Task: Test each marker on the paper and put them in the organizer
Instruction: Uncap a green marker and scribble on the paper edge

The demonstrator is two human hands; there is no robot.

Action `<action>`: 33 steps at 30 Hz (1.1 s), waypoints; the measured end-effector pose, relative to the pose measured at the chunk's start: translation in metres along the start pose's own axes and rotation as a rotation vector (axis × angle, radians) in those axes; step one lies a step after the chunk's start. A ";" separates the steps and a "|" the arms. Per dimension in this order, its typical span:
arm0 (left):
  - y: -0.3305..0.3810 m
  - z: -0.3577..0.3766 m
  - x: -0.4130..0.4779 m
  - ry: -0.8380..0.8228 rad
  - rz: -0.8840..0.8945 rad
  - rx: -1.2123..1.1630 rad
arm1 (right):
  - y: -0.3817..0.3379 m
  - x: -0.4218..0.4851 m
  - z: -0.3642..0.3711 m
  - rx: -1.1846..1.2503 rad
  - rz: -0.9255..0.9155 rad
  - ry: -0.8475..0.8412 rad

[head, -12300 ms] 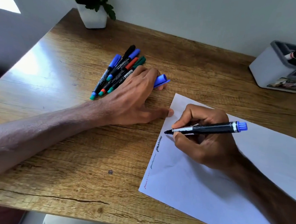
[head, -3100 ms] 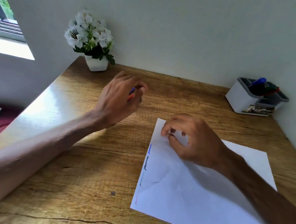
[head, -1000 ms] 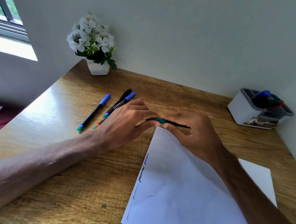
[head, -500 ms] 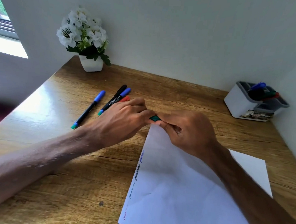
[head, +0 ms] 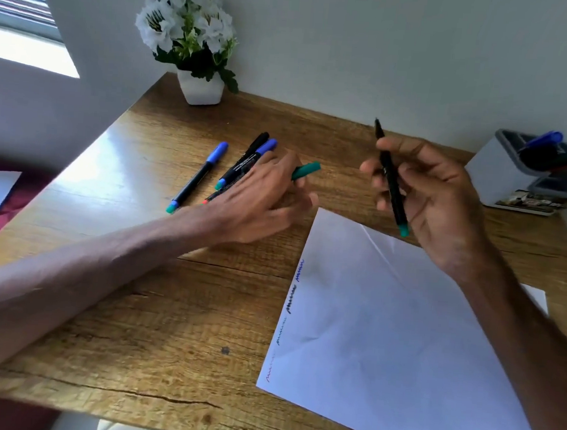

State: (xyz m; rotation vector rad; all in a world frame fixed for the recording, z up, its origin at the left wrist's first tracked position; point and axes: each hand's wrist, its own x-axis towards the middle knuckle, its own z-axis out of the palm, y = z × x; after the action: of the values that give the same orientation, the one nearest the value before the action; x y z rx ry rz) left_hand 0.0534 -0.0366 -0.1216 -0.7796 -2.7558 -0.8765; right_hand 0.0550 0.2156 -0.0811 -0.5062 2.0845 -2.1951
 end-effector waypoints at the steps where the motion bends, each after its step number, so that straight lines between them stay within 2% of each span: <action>1: -0.003 0.001 0.001 -0.042 -0.018 -0.009 | 0.000 -0.001 0.001 0.042 0.011 -0.010; 3: -0.006 0.001 0.003 -0.099 -0.040 -0.014 | 0.004 -0.003 0.006 0.021 -0.005 0.010; 6: -0.007 0.000 0.004 -0.098 -0.060 -0.025 | 0.012 -0.008 0.020 -0.146 -0.049 0.021; 11: -0.005 0.000 0.004 -0.111 -0.085 -0.051 | 0.002 -0.013 0.030 -0.112 -0.071 0.001; 16: -0.003 -0.004 0.002 -0.117 -0.125 -0.176 | -0.016 -0.015 0.028 -0.132 -0.034 -0.116; 20: -0.001 -0.006 0.002 -0.176 -0.129 -0.135 | -0.014 -0.036 0.034 -0.214 -0.005 -0.215; 23: -0.002 -0.001 0.001 -0.172 -0.084 -0.034 | -0.003 -0.054 0.040 -0.245 0.038 -0.196; 28: -0.002 0.000 0.004 -0.213 -0.108 0.021 | 0.016 -0.064 0.045 -0.286 0.092 -0.153; 33: -0.001 -0.001 0.005 -0.207 -0.072 0.048 | 0.015 -0.050 0.051 -0.446 -0.020 -0.220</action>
State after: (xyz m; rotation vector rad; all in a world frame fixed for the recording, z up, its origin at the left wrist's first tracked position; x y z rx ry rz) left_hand 0.0488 -0.0359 -0.1204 -0.8100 -2.9899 -0.7798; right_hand 0.1144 0.1799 -0.1037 -0.7609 2.4437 -1.5842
